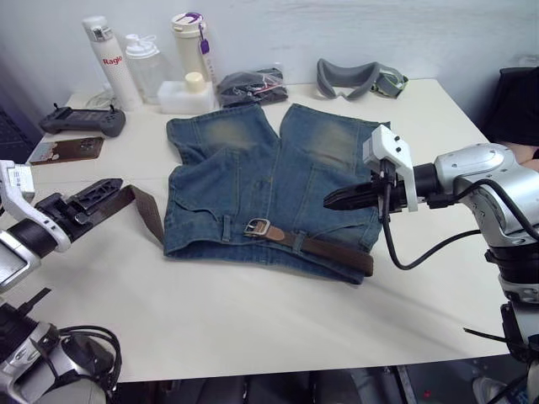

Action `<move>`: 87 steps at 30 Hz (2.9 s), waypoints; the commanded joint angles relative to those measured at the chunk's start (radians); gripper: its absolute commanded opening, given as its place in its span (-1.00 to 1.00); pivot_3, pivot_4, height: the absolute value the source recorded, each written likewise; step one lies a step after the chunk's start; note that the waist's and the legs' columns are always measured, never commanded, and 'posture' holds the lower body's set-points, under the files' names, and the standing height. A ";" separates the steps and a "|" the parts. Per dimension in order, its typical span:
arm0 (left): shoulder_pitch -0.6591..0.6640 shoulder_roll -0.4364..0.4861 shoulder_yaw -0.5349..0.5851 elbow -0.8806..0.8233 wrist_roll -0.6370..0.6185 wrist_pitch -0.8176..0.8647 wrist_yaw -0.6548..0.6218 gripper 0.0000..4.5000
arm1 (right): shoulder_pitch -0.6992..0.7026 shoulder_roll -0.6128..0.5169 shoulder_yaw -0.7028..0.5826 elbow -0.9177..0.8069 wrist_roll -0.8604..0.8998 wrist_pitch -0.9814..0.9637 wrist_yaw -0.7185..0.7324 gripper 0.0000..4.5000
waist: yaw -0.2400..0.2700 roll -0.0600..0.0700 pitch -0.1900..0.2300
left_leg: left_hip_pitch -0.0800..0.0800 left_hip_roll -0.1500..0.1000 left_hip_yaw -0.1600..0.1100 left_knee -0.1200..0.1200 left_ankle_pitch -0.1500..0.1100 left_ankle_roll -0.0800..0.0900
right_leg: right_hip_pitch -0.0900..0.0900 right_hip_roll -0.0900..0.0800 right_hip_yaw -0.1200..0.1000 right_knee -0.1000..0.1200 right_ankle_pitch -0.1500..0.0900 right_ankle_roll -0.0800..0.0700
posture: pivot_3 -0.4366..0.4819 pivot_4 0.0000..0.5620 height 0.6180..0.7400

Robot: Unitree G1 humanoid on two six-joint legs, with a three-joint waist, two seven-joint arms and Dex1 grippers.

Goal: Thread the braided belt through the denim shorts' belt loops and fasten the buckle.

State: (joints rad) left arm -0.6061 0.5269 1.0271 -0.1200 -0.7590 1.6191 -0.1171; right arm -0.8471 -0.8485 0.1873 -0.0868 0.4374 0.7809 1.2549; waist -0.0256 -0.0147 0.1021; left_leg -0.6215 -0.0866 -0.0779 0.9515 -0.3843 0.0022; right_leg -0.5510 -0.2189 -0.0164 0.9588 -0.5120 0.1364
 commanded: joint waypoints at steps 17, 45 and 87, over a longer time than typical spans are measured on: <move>-0.486 -0.180 0.290 0.622 0.206 -0.532 0.548 0.60 | 0.087 -0.106 -0.161 -0.212 0.058 0.118 -0.112 -1.00 | 0.024 -0.012 0.006 | 0.003 -0.002 -0.003 -0.005 0.003 -0.004 | 0.000 0.000 -0.001 -0.001 0.004 0.009 | -0.05 -0.47 -0.85; -0.169 0.215 -1.185 0.331 0.247 -0.874 -1.218 -0.96 | 0.250 -0.073 -0.318 -0.440 0.187 0.252 -0.382 -1.00 | 0.011 -0.004 0.012 | 0.002 0.003 0.003 -0.008 0.002 0.000 | 0.000 -0.001 -0.002 -0.011 0.000 -0.001 | -0.05 -0.47 -0.85; -0.055 0.227 -1.096 0.121 0.407 -1.077 -1.056 1.00 | 0.166 0.175 0.131 -0.252 -0.236 -0.381 -0.300 0.97 | 0.001 -0.003 0.013 | 0.002 -0.003 0.001 -0.005 0.003 0.001 | 0.000 -0.004 0.001 -0.006 0.004 0.007 | -0.05 -0.47 -0.85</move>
State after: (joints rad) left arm -0.6245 0.7691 -0.0709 -0.0051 -0.3658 0.5729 -1.2131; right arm -0.6678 -0.6649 0.3501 -0.3187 0.2079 0.4128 0.9495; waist -0.0243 -0.0174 0.1148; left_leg -0.6198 -0.0902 -0.0776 0.9462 -0.3809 0.0031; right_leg -0.5512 -0.2229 -0.0156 0.9528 -0.5076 0.1438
